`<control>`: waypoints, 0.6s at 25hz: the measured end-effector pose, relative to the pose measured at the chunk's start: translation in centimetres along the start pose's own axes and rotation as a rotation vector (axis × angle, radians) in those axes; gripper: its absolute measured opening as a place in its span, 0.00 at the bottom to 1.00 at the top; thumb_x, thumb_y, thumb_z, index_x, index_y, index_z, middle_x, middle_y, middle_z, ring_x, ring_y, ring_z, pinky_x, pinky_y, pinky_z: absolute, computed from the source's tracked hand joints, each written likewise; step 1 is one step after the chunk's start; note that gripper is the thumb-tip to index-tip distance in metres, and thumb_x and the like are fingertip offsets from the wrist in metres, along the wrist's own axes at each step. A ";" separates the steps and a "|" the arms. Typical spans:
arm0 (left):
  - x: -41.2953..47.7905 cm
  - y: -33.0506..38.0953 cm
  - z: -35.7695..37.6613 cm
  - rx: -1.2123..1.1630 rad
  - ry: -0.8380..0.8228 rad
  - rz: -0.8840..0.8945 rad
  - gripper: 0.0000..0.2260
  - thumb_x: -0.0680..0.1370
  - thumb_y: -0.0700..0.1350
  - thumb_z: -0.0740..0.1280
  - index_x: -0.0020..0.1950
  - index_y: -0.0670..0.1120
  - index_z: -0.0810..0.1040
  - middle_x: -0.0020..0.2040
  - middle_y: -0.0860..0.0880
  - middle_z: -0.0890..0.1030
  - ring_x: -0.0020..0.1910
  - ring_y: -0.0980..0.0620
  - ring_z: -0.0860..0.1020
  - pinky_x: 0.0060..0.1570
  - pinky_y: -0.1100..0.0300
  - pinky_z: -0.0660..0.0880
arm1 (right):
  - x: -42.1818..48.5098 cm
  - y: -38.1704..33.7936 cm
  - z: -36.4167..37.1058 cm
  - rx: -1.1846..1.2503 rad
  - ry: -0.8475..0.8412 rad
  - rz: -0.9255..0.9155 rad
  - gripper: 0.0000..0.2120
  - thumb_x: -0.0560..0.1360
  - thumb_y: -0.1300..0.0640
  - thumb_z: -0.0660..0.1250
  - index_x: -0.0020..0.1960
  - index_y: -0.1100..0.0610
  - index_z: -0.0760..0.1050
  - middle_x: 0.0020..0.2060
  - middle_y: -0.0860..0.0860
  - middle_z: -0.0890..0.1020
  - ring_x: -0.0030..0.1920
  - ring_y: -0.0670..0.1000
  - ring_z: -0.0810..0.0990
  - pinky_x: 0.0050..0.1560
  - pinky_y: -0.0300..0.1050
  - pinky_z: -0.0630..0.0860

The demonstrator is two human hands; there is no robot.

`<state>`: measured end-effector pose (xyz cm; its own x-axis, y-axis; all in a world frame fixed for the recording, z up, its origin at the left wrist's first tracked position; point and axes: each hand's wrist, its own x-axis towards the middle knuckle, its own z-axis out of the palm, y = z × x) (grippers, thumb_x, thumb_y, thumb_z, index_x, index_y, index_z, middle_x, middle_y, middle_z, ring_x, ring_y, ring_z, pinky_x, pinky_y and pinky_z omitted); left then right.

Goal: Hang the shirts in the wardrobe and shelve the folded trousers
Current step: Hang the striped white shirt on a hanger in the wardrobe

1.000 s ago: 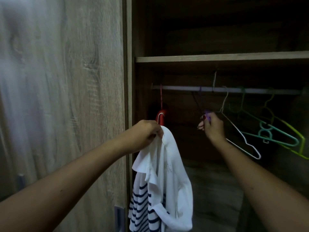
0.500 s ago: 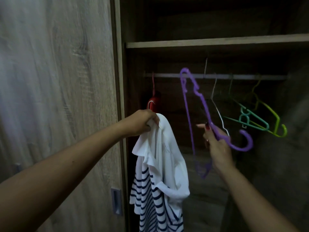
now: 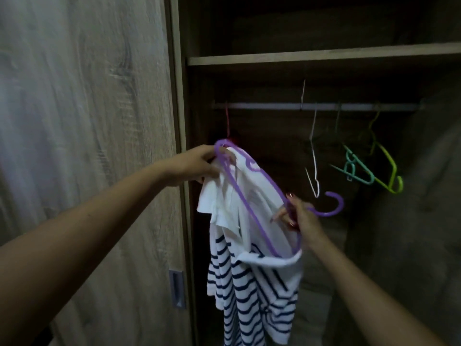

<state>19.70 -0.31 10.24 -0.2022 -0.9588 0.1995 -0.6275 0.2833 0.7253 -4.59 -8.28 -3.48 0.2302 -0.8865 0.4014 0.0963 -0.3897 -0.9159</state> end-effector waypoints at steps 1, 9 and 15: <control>-0.3 -0.6 -0.9 -0.005 -0.007 -0.004 0.19 0.76 0.32 0.63 0.60 0.52 0.76 0.60 0.48 0.74 0.57 0.45 0.77 0.48 0.52 0.79 | -0.4 0.7 -0.8 -0.132 -0.033 0.042 0.30 0.80 0.52 0.57 0.21 0.55 0.79 0.15 0.47 0.69 0.21 0.43 0.66 0.30 0.39 0.63; 0.6 -2.8 1.8 0.453 -0.018 0.090 0.19 0.76 0.35 0.64 0.65 0.48 0.72 0.59 0.51 0.73 0.55 0.51 0.77 0.45 0.62 0.77 | -0.5 -2.0 0.5 -0.666 -0.182 0.143 0.21 0.72 0.42 0.67 0.29 0.57 0.80 0.19 0.47 0.74 0.22 0.41 0.72 0.27 0.31 0.67; 0.3 -4.3 2.5 0.453 -0.060 0.205 0.12 0.79 0.50 0.64 0.61 0.49 0.78 0.52 0.54 0.79 0.45 0.62 0.77 0.42 0.68 0.72 | 1.1 -8.1 0.9 -0.504 -0.256 0.037 0.15 0.73 0.50 0.70 0.35 0.60 0.81 0.24 0.54 0.79 0.23 0.46 0.71 0.23 0.35 0.64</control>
<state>20.45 -1.73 5.57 -0.3897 -0.8834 0.2601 -0.8314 0.4590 0.3133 -4.21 -5.88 4.40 0.4585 -0.8376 0.2971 -0.3766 -0.4859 -0.7887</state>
